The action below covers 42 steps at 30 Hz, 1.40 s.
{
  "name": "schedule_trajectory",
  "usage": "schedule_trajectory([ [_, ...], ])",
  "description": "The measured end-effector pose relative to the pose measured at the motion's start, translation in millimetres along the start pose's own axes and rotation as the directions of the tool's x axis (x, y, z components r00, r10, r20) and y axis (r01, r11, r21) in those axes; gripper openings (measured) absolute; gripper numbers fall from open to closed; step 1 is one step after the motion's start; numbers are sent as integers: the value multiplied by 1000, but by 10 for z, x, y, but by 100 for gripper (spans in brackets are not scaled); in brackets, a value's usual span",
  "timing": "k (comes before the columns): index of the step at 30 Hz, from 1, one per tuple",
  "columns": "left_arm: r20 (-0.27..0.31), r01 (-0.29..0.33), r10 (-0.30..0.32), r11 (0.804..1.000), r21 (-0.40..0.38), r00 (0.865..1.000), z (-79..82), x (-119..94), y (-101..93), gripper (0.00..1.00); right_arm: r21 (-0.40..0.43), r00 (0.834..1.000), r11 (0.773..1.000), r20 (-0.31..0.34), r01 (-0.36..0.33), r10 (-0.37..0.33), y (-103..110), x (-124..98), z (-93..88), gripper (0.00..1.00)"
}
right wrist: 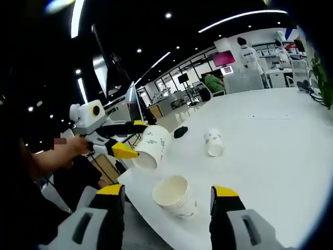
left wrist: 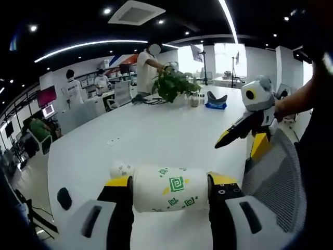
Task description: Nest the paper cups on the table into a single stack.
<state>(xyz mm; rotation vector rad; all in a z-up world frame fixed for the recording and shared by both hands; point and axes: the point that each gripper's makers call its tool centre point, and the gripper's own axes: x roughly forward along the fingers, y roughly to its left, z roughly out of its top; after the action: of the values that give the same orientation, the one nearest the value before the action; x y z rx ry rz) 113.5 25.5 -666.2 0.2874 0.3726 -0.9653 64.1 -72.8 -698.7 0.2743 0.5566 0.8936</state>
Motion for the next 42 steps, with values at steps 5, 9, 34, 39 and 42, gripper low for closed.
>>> schedule_trajectory([
  [5, 21, 40, -40, 999, 31, 999, 74, -7, -150, 56, 41, 1000, 999, 12, -13, 12, 24, 8, 58, 64],
  [9, 36, 78, -80, 996, 45, 996, 141, 4, -273, 56, 68, 1000, 997, 14, -21, 20, 42, 17, 74, 63],
  [34, 95, 296, -313, 942, 158, 945, 426, 117, -843, 56, 243, 987, 957, 50, -157, 150, 324, 100, 206, 57],
  [39, 94, 317, -338, 930, 186, 937, 450, 154, -930, 56, 277, 986, 946, 32, -166, 164, 348, 102, 157, 56],
  [42, 95, 326, -350, 923, 204, 932, 476, 162, -977, 56, 316, 984, 933, 23, -174, 176, 364, 102, 126, 55],
])
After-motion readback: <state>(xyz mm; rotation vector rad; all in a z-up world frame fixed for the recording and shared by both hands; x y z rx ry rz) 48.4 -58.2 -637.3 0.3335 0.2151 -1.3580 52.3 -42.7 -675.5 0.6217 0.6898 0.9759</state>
